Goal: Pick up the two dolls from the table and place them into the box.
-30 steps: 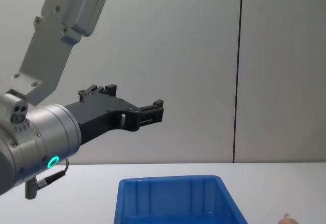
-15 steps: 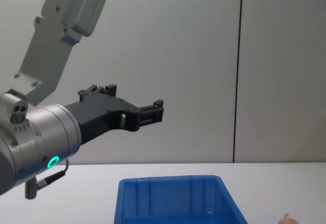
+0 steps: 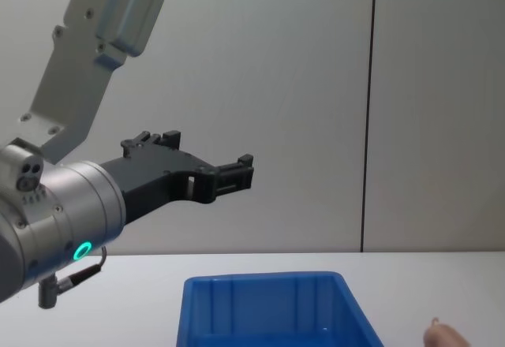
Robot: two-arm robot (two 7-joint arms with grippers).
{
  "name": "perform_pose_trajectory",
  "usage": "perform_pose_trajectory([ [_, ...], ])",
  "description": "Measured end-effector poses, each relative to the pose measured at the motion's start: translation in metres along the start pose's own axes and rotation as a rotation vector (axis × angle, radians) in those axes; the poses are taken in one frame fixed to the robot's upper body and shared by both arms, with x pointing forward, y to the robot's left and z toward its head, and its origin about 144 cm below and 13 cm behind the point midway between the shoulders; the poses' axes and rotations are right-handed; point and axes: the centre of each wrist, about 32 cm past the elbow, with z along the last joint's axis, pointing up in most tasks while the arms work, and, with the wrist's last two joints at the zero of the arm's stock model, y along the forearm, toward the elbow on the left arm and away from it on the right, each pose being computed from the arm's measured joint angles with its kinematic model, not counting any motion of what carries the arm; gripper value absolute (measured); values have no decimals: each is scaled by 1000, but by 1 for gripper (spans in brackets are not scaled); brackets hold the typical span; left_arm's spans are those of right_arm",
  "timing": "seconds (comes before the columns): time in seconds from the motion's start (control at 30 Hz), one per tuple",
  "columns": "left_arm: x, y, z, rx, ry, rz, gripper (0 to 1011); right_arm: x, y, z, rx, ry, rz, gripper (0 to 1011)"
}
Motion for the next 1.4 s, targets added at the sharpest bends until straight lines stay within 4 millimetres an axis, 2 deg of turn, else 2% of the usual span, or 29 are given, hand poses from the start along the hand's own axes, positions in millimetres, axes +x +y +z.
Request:
perform_pose_trajectory([
  [0.3,0,0,0,0,0,0,1001,-2,3,9,69,-15,-3,276],
  [0.83,0,0,0,0,0,0,1001,-15,9,40,253,-113,88,276],
  [1.3,0,0,0,0,0,0,1001,-43,27,71,324,-179,263,276],
  [1.4,0,0,0,0,0,0,1001,-48,32,75,316,-183,284,315],
])
